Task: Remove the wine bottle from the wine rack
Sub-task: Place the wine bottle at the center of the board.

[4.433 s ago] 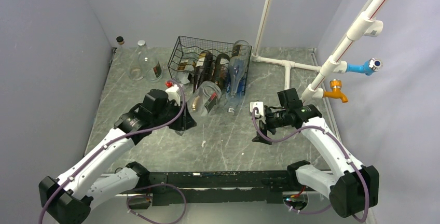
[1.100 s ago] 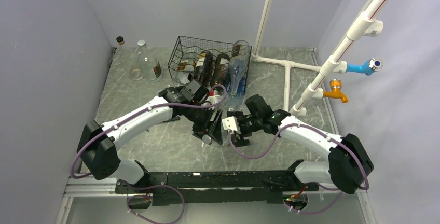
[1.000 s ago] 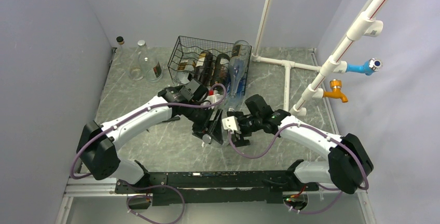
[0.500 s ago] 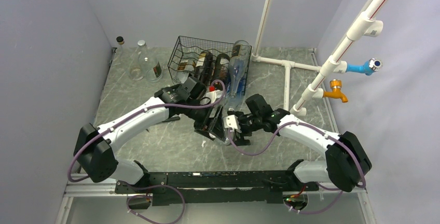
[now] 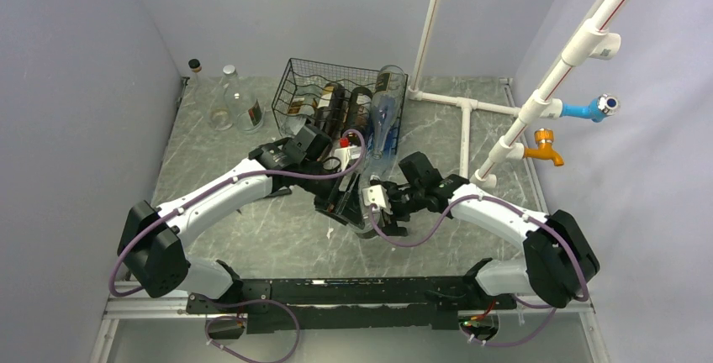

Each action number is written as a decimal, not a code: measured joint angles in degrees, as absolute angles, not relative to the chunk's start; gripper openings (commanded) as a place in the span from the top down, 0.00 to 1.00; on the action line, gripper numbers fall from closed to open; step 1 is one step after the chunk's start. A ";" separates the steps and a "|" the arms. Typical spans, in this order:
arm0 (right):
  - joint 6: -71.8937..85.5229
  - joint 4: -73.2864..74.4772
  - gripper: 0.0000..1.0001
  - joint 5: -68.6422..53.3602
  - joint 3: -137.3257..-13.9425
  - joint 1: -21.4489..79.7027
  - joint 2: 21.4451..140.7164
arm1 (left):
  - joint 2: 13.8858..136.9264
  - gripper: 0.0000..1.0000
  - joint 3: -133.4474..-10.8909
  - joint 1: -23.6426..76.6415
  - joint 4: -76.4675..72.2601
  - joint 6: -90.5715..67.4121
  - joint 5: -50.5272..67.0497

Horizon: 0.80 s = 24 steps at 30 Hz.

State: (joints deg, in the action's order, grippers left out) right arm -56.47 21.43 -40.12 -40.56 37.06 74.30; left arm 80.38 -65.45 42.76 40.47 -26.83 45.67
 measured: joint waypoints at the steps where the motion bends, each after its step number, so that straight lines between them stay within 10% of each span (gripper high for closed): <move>1: -56.47 21.76 0.09 -40.14 -40.56 37.04 74.39 | 80.38 0.18 -65.45 42.76 40.18 -26.44 45.74; 24: -57.49 26.24 0.06 -42.57 -40.56 34.83 75.29 | 72.95 0.15 -59.40 42.70 36.36 -15.44 43.59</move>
State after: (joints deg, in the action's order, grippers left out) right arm -57.49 26.24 -42.57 -40.56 34.83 75.29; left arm 72.95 -59.40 42.70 36.36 -15.44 43.59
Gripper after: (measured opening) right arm 0.935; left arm 0.840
